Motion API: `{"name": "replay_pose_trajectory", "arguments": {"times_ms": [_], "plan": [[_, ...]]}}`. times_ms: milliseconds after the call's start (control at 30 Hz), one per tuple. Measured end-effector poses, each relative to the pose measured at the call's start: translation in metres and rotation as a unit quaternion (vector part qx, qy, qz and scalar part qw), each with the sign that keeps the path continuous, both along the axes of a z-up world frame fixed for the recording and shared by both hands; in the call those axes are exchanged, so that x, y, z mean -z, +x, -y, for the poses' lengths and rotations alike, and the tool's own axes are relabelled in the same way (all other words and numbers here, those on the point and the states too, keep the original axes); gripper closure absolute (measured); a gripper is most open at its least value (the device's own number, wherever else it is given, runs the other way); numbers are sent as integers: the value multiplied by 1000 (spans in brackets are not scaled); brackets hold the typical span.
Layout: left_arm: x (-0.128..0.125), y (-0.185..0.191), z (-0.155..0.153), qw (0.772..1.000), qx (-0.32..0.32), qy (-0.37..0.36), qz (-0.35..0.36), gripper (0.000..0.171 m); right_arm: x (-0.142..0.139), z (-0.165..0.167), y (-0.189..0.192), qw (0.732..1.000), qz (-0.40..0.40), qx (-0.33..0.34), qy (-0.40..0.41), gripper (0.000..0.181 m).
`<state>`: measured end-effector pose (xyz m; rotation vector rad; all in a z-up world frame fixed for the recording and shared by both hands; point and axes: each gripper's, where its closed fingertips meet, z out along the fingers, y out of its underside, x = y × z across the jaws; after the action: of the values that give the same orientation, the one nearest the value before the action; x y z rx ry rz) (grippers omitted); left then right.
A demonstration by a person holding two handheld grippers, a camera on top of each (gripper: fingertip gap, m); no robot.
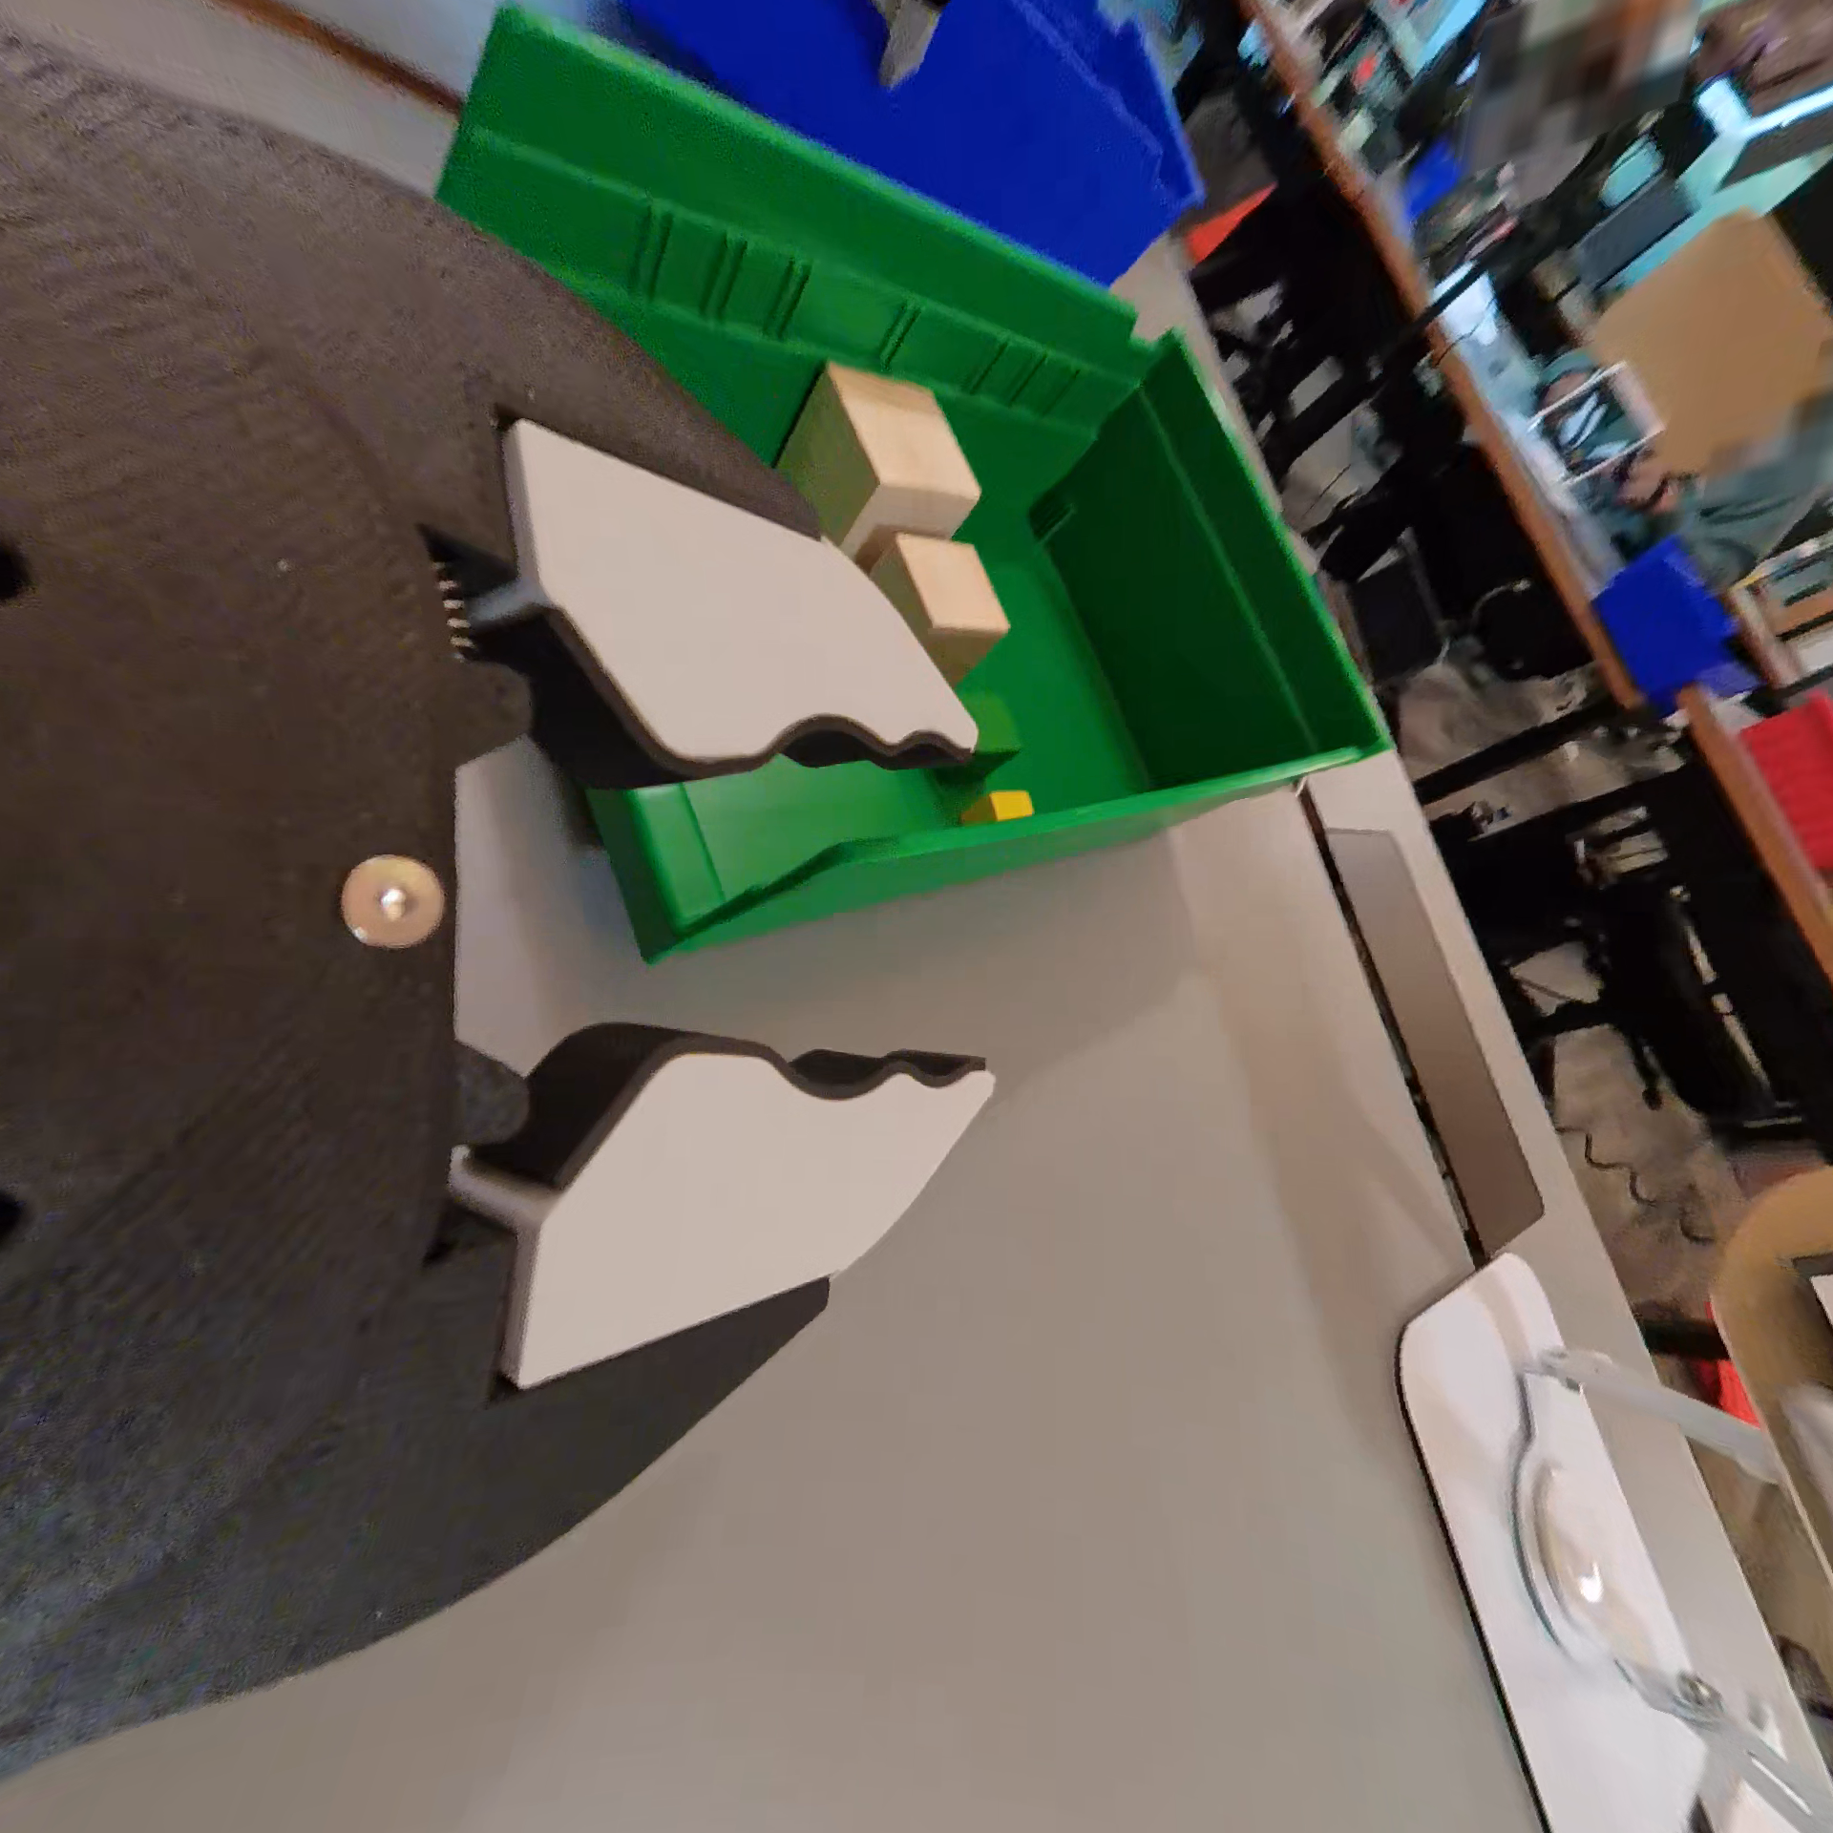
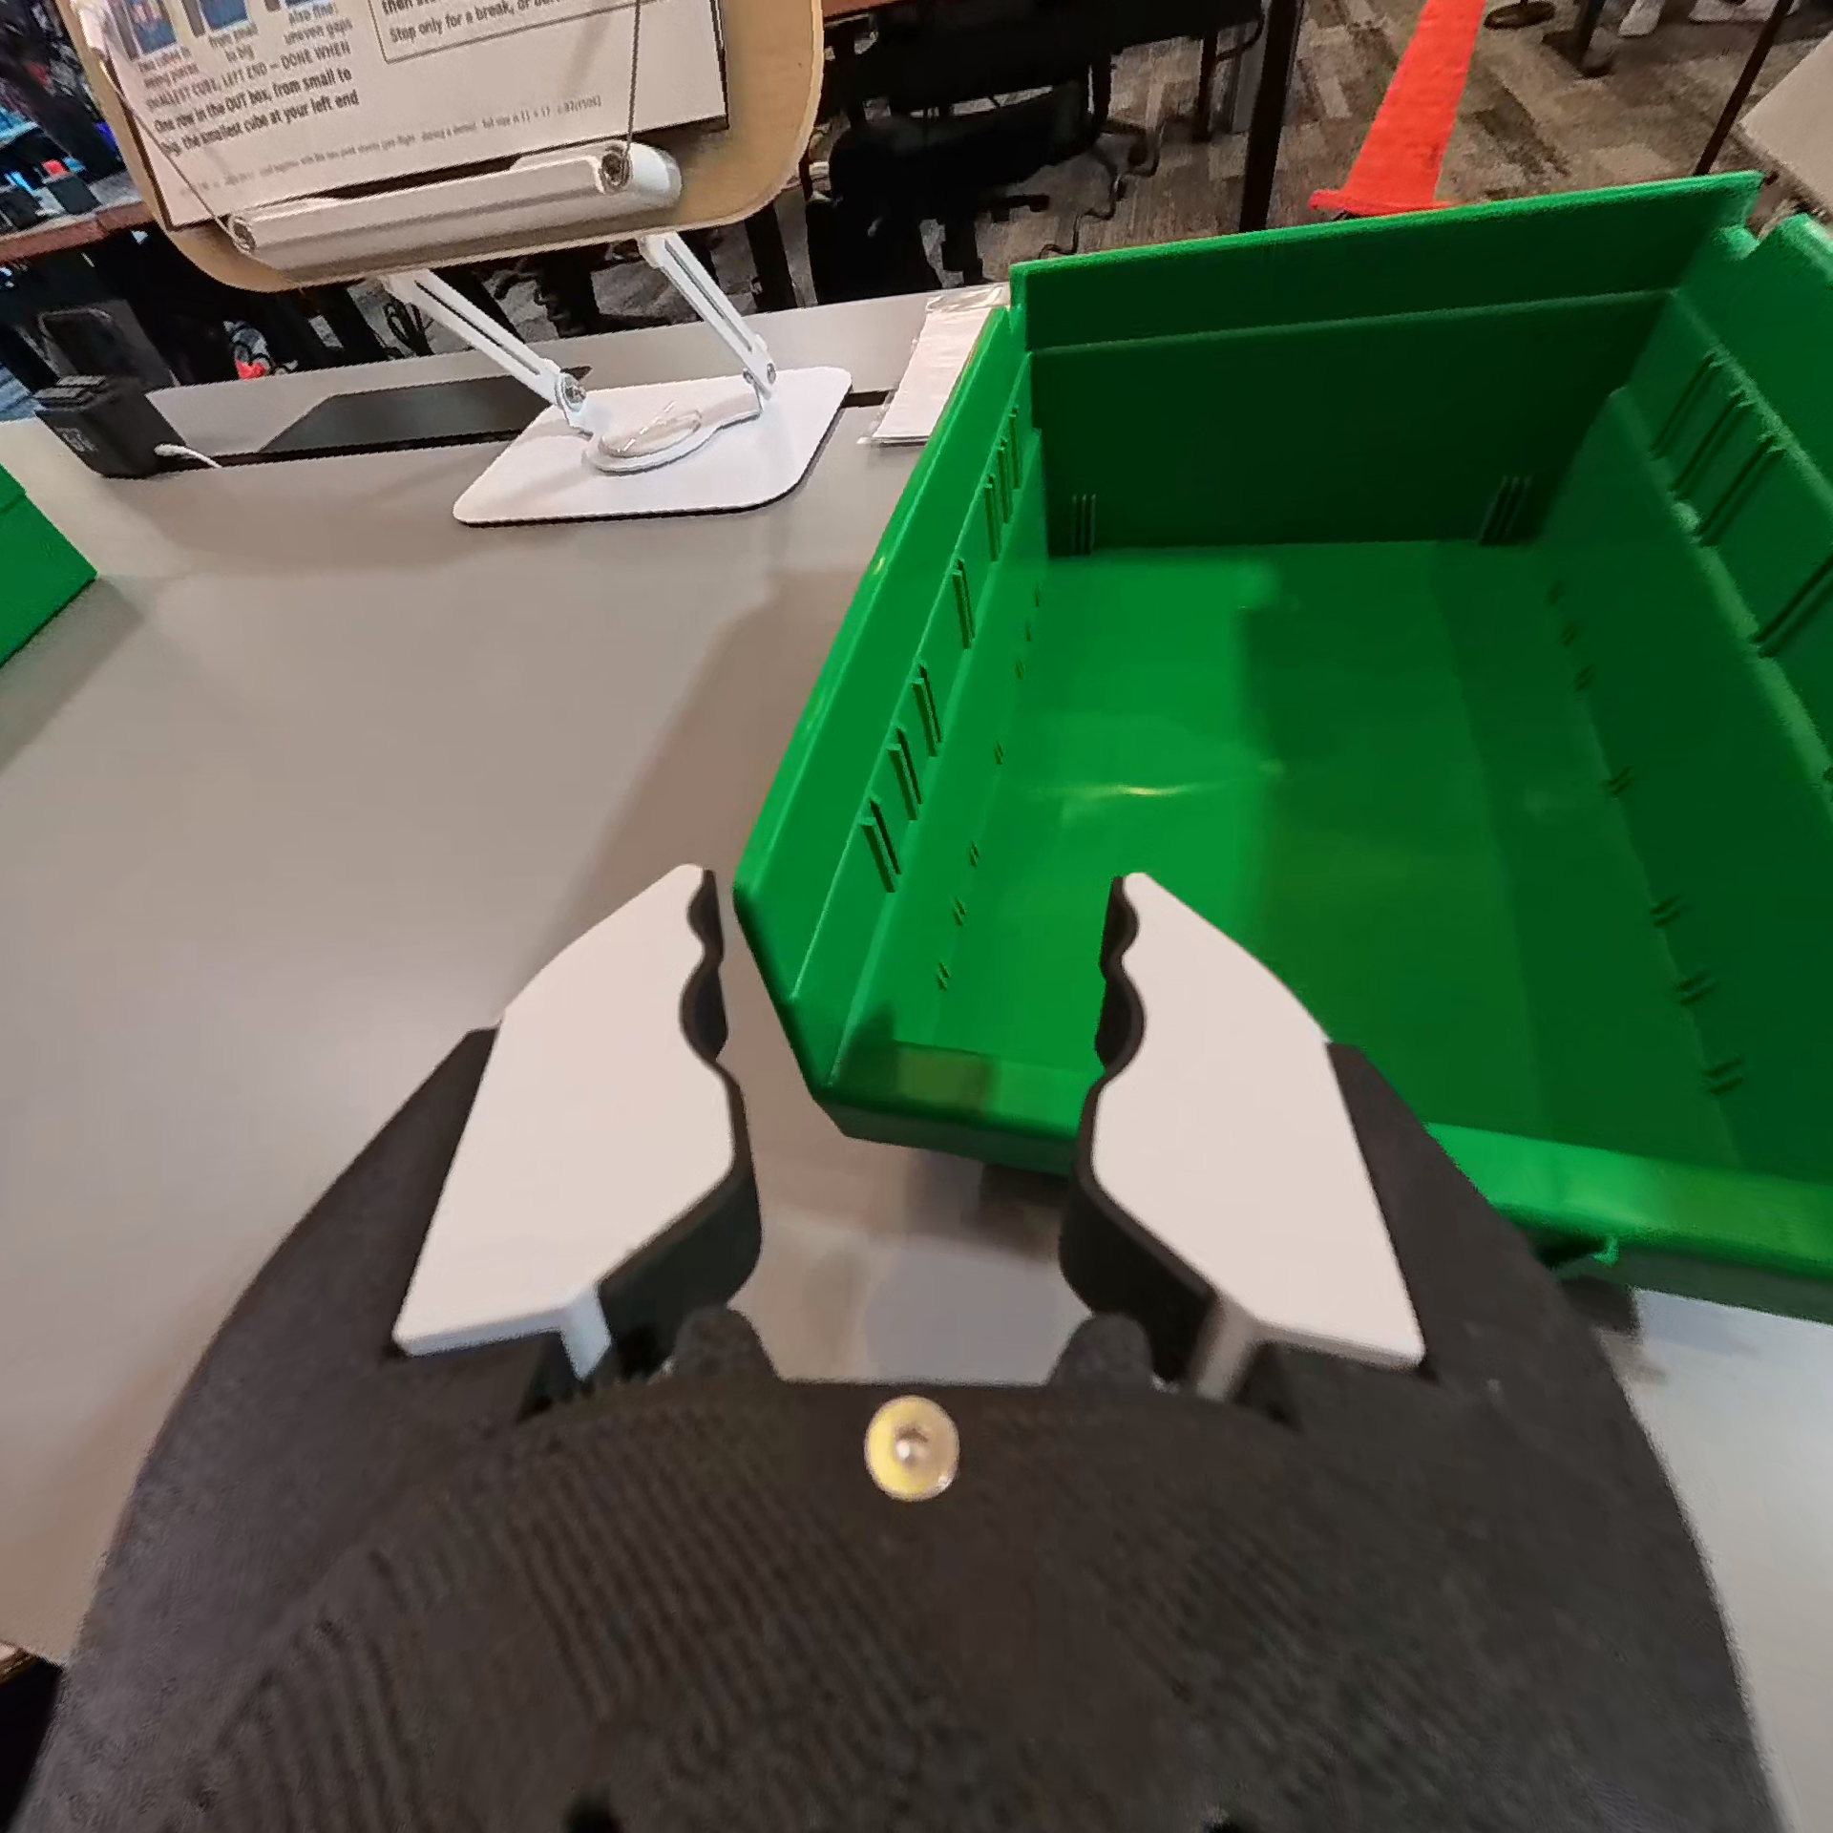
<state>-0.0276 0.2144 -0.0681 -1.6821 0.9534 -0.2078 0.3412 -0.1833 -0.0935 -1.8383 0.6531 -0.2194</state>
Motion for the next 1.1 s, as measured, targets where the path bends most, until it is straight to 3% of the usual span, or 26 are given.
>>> {"name": "replay_pose_trajectory", "arguments": {"times_ms": [300,367,500,600,800,1100], "plan": [[50,-15,-18,992,-23,-119,-33,117,-2,1,-1,1000,-1,3,3,107],[56,-20,-21,988,-32,-148,-25,124,-3,2,-1,1000,-2,4,4,107],[58,-22,-20,983,-13,-181,-7,136,-3,3,-1,1000,-3,4,4,107],[59,-21,-16,985,8,-173,-26,158,-2,3,-1,1000,-6,5,5,107],[59,-32,-19,988,-9,-141,-66,164,-2,2,-2,1000,-7,3,7,107],[59,-46,-21,984,-17,-176,-25,164,-2,-4,0,1000,-3,-5,5,107]]}}
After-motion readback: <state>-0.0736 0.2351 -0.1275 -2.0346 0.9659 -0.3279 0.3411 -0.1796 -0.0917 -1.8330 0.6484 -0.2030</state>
